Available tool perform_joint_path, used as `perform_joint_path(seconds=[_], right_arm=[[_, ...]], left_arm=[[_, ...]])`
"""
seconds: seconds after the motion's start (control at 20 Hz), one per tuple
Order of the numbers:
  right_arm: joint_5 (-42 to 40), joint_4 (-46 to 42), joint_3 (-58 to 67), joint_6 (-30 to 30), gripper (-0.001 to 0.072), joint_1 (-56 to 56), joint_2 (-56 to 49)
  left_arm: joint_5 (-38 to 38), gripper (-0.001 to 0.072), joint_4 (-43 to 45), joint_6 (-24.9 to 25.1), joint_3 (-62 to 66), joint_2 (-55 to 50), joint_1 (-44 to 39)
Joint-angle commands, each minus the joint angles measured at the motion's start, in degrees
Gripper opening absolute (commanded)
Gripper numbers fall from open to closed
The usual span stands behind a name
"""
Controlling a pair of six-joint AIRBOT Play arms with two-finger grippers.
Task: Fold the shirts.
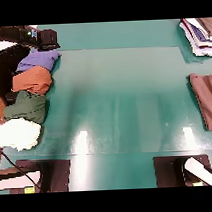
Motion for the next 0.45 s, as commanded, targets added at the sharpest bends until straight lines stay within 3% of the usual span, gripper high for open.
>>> perform_joint_path(seconds=[0.0, 0.2, 0.4], right_arm=[[-0.7, -1.4, 2.6, 0.0, 0.0030, 16.6, 0.0], [-1.0, -7.4, 5.0, 0.0, 0.0014, 28.1, 0.0], [-1.0, -8.6, 6.0, 0.0, 0.0014, 31.3, 0.0]], left_arm=[[0.4, 0.0029, 0.0, 0.0, 0.0, 0.0, 0.0], [0.4, 0.0029, -0.1, 0.0, 0.0, 0.0, 0.0], [0.4, 0.0029, -0.1, 0.0, 0.1, 0.0, 0.0]])
